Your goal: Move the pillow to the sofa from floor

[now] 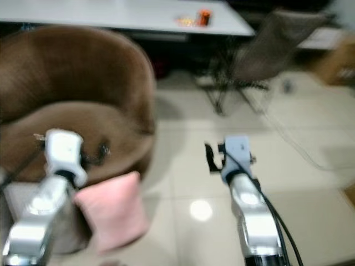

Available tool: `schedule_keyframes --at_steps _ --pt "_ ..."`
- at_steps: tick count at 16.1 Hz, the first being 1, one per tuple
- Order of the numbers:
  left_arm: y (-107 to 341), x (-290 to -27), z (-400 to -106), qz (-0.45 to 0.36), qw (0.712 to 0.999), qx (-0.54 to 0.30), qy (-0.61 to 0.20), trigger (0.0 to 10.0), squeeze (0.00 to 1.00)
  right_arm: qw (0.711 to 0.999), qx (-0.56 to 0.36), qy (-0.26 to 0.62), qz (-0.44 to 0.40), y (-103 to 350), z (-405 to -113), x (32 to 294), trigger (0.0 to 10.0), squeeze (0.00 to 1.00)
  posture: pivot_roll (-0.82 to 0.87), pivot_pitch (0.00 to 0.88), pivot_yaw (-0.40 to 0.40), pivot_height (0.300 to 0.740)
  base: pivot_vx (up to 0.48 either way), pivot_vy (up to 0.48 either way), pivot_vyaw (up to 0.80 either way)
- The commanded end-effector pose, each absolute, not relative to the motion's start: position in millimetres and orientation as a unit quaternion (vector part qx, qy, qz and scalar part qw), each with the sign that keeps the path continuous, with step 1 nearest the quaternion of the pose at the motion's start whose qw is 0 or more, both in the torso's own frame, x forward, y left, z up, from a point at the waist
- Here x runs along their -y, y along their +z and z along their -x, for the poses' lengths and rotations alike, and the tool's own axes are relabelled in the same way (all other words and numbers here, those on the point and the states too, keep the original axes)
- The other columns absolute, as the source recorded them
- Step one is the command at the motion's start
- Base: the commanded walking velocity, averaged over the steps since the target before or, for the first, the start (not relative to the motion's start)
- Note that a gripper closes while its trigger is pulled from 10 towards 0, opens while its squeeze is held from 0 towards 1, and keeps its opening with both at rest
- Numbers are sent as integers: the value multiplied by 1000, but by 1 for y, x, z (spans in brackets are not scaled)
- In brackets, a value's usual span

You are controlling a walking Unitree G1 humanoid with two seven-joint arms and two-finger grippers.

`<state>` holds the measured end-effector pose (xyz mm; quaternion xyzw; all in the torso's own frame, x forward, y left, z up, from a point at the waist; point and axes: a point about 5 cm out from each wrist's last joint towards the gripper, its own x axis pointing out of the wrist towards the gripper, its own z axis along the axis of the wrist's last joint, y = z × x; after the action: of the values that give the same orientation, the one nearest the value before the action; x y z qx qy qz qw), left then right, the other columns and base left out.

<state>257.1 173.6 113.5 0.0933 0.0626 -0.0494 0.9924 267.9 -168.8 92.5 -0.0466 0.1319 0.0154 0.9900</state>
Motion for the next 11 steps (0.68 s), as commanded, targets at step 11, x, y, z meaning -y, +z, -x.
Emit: schedule_keyframes --at_steps 11 --pt "121 -191 -260 -95 994 -41 -40 10000 0 995 -98 -13 26 103 -278 167 10000 0 -37 0 -20 740 25 0 727"
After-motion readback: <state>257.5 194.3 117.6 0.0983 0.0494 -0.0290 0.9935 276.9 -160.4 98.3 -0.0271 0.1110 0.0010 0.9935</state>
